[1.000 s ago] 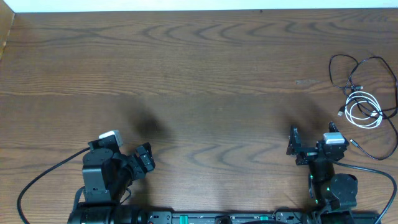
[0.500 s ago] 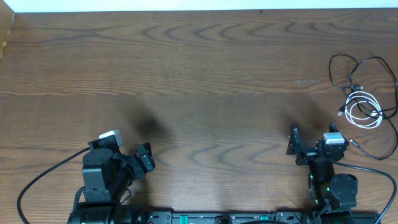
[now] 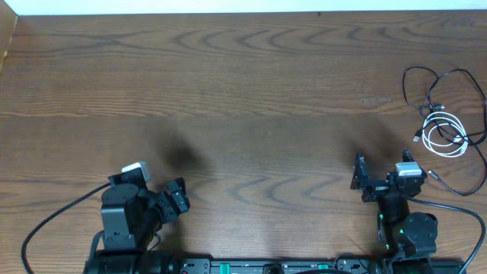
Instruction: Untangle cables
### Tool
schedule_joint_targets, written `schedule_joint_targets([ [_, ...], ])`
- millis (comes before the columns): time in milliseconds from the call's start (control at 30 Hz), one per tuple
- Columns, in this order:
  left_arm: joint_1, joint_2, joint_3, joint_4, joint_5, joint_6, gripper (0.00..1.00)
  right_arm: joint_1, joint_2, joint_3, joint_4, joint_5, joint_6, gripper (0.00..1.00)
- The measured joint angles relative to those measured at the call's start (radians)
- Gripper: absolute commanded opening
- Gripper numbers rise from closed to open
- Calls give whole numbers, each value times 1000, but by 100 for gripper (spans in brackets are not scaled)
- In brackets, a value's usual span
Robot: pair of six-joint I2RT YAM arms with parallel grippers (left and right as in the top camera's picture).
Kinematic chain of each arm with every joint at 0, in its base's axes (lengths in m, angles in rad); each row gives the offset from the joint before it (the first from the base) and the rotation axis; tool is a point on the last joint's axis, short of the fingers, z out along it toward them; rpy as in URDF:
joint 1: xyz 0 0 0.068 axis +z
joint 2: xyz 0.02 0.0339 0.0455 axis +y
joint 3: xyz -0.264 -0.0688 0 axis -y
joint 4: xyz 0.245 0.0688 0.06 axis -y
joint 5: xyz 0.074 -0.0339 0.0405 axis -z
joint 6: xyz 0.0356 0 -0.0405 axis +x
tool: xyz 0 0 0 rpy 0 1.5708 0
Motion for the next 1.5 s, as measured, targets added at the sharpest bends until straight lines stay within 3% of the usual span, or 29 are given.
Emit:
schedule_joint_targets([
  [167,0,-104,-37,52,0,1,95,0,0,0,0,0,0,99],
  [367,0,-245,-166,217,0,8,95,0,0,0,0,0,0,99],
  [600,0,-375,-382,557,0,19,95,0,0,0,0,-1,0,99],
  [900,0,-395,-558,970,0,84,95,0,0,0,0,-4,0,99],
  [1067,0,-395,-572,995,0,193,95,0,0,0,0,-4,0,99],
  [1200,0,-394,-572,892,-2,266,95,0,1,0,1,-4,0,99],
  [1500,0,-394,-565,871,-23,314,95,0,0,0,-1,-5,0,99],
])
